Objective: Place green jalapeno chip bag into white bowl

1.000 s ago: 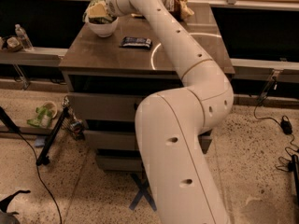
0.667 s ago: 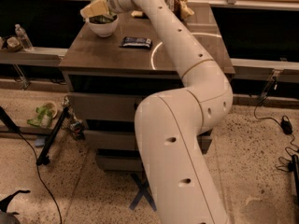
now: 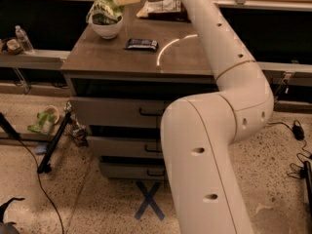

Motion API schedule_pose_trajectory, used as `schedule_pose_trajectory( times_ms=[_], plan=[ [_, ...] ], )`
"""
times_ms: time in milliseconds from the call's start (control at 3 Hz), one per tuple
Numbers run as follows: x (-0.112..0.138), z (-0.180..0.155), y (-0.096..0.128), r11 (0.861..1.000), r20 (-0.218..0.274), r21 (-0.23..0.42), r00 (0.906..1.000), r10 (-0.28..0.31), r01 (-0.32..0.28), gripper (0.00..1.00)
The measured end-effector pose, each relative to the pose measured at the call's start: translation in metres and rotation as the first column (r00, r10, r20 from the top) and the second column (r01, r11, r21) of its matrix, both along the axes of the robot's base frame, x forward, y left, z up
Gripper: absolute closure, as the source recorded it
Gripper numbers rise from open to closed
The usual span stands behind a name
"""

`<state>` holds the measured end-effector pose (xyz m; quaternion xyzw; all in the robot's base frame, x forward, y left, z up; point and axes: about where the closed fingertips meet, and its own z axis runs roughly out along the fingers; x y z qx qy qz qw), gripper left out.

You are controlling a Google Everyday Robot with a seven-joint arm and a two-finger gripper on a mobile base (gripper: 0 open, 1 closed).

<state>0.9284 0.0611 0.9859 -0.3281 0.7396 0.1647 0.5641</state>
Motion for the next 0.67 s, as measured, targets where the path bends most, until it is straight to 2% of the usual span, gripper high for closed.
schedule_pose_trajectory(
  times_ms=[333, 667],
  plan=[
    [-0.0042, 0.0306, -0.1115, 0.982, 0.032, -0.064, 0.984, -0.176, 0.177, 0.0],
    [-0.0042, 0.0306, -0.1115, 0.982, 0.032, -0.064, 0.984, -0.176, 0.177, 0.0]
  ],
)
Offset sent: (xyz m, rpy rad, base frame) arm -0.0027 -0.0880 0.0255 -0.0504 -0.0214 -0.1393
